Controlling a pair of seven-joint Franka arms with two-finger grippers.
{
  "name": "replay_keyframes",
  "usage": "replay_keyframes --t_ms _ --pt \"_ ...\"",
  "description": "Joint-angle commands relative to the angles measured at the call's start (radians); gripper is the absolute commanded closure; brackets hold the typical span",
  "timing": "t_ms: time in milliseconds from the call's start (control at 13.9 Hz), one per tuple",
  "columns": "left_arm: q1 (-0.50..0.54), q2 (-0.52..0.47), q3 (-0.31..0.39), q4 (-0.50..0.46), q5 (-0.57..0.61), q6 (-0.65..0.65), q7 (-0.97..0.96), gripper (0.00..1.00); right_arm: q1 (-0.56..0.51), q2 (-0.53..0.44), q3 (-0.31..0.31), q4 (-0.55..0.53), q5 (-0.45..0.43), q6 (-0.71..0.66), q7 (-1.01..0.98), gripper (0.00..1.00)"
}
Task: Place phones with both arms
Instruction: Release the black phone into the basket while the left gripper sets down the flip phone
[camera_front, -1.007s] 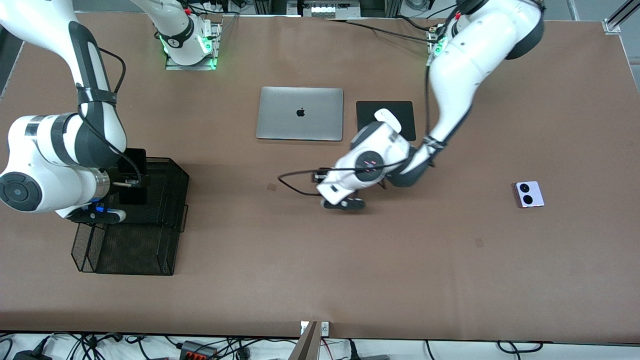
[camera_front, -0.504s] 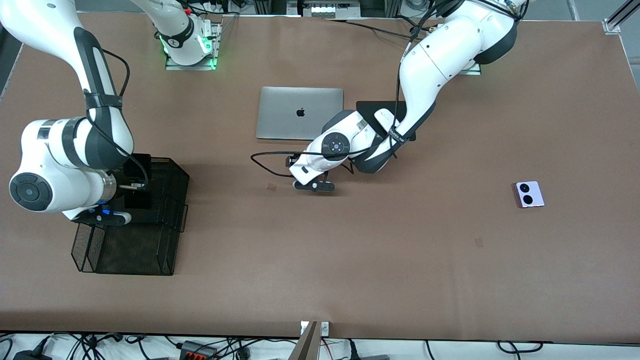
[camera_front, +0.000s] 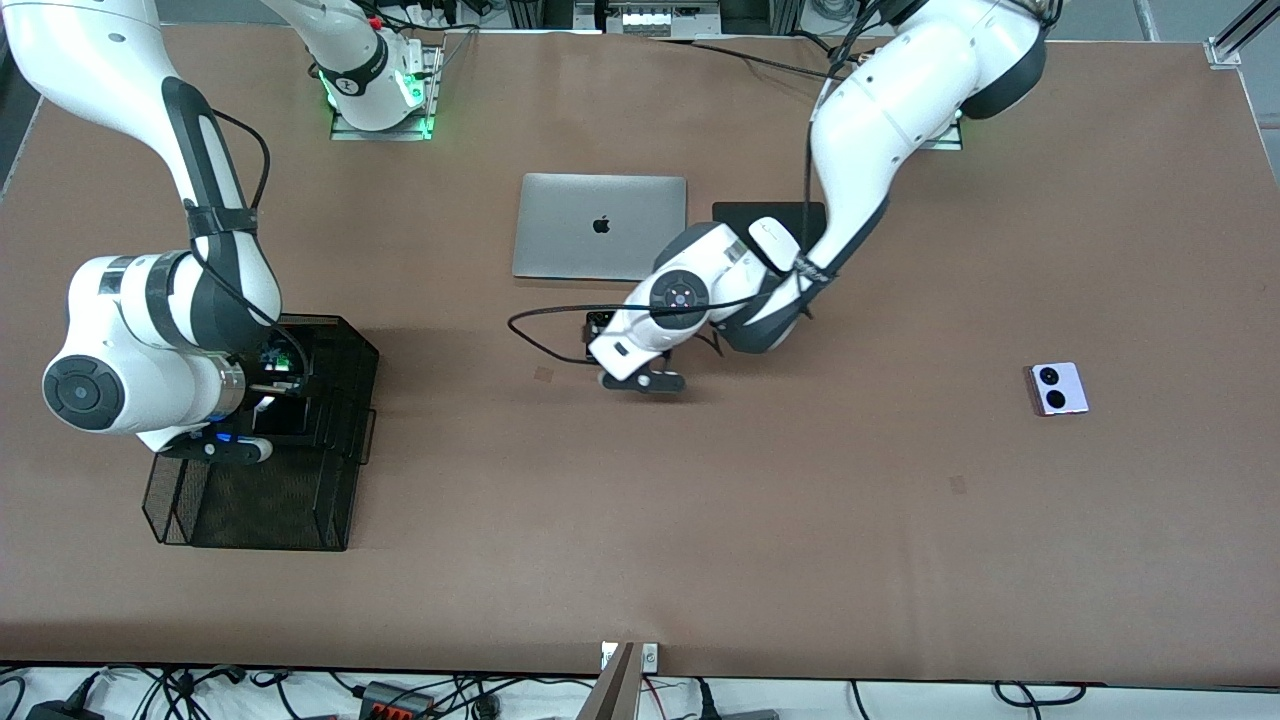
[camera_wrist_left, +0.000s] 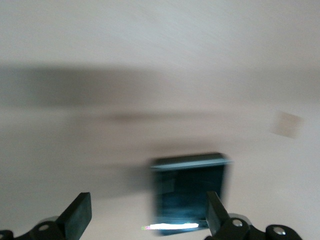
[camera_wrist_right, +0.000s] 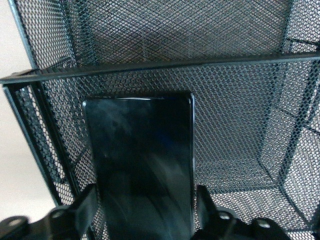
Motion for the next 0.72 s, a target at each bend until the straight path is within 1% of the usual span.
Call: replay_keyframes --t_ms 0,144,216,360,504,648 --pt "0.009 -0.102 0.068 -0.021 0.109 -0.176 0.007 0.0 -0.004 -0.055 0.015 0.001 0.009 -0.012 -0.001 0.0" --pt "0.058 -0.122 0.07 -0.022 0.264 -0.294 0.015 0.0 -0.004 -0.072 0.018 0.04 0.007 -0.015 -0.018 0.0" --pt "0.096 -0.127 0.071 -0.021 0.31 -0.354 0.03 0.0 0.001 -0.077 0.021 0.064 0.009 -0.023 -0.03 0.0" --pt "0.205 -0.142 0.068 -0.022 0.323 -0.452 0.158 0.0 0.004 -0.098 0.058 0.09 0.009 -0.049 -0.053 0.0" --pt "0.323 -0.145 0.067 -0.025 0.323 -0.482 0.303 0.0 0.01 -0.106 0.101 0.088 0.012 -0.047 -0.05 0.0" --pt "0.452 -0.156 0.064 -0.033 0.323 -0.485 0.406 0.0 0.017 -0.084 0.18 0.085 0.013 -0.032 -0.04 0.0"
